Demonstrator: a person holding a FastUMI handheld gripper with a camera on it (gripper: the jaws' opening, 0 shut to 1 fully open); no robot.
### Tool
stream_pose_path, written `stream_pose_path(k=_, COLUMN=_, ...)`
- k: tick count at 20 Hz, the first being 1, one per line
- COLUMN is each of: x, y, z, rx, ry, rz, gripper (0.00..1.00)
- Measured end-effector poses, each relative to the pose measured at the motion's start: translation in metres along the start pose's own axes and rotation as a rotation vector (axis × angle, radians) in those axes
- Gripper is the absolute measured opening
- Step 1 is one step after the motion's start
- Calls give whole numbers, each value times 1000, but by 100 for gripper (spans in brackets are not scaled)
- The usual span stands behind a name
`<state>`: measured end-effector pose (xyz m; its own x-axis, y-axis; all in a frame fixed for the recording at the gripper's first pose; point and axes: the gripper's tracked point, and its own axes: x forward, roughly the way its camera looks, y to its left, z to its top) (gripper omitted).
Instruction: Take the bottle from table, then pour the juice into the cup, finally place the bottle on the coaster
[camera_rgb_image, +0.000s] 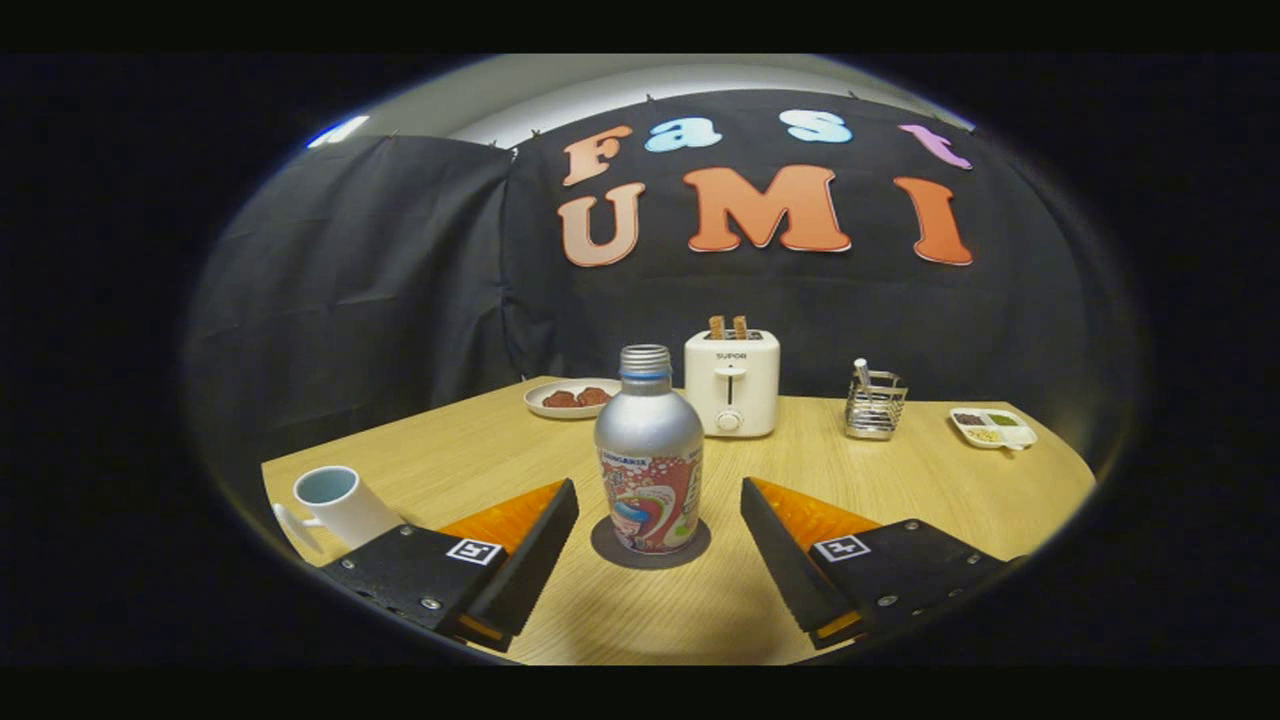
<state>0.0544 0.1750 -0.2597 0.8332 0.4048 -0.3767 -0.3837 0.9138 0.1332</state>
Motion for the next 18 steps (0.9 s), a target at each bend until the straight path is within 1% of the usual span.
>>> stream_pose_path(k=8, x=-54, y=-5, z=50, rx=4, ry=-157, rz=-39, gripper=97)
stream_pose_path(k=11, x=-69, y=-8, z=63, rx=28, ry=-187, rz=-52, gripper=97)
stream_pose_path(k=14, x=-85, y=-18, z=77, rx=16, ry=-225, rz=-90, gripper=97)
stream_pose_path(k=18, x=-104, y=-19, z=94, rx=16, ry=-270, rz=-110, gripper=97)
